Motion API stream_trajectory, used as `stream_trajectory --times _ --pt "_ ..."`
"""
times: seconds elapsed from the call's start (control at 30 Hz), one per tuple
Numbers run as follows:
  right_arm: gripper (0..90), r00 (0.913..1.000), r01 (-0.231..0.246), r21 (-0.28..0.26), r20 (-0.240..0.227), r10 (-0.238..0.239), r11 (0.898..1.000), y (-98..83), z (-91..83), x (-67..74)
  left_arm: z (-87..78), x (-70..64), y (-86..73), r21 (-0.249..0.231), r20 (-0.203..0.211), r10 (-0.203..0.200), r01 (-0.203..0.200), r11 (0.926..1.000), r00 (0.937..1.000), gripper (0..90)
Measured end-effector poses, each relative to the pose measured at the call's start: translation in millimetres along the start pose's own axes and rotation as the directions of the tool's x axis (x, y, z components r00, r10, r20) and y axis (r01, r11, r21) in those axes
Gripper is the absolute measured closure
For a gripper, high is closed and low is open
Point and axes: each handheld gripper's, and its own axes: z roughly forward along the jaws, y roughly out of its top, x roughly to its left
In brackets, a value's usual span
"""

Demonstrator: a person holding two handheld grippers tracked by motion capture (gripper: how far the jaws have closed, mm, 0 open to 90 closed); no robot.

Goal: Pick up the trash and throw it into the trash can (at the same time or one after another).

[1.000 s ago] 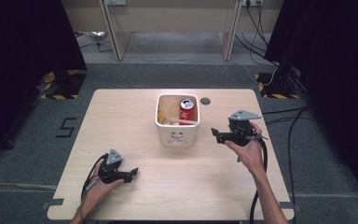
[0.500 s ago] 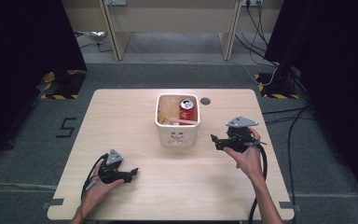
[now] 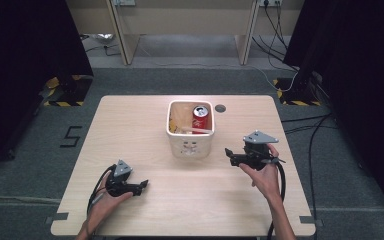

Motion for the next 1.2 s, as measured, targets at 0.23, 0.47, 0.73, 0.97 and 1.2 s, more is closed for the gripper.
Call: stream_trajectory --times 0.23,0.47,0.73,0.97,1.2 --pt "17.5 0.9999 0.013 0.024 -0.006 -0.013 1.0 -5.6 1.5 2.0 0.0 0.0 0.0 0.0 0.0 0.0 0.0 1.0 1.0 14.8" --pt "17.3 0.9999 0.01 0.04 -0.009 -0.01 0.999 -11.9 1.7 3.6 0.1 0.0 -0.1 -0.002 0.0 0.0 0.0 1.0 1.0 14.8" --pt "17.3 0.9991 -0.011 0.034 -0.041 0.013 0.999 -17.4 -1.3 5.0 0.1 0.0 -0.1 -0.002 0.0 0.0 0.0 1.0 1.0 14.8" --pt "17.3 0.999 -0.005 0.042 -0.043 0.007 0.999 -21.7 -2.5 7.8 0.0 0.0 0.0 0.0 0.0 0.0 0.0 1.0 1.0 14.8" --pt "17.3 0.9987 0.004 0.06 -0.05 -0.001 0.998 -26.4 1.2 12.1 0.0 0.0 0.0 0.0 0.0 0.0 0.0 1.0 1.0 14.8"
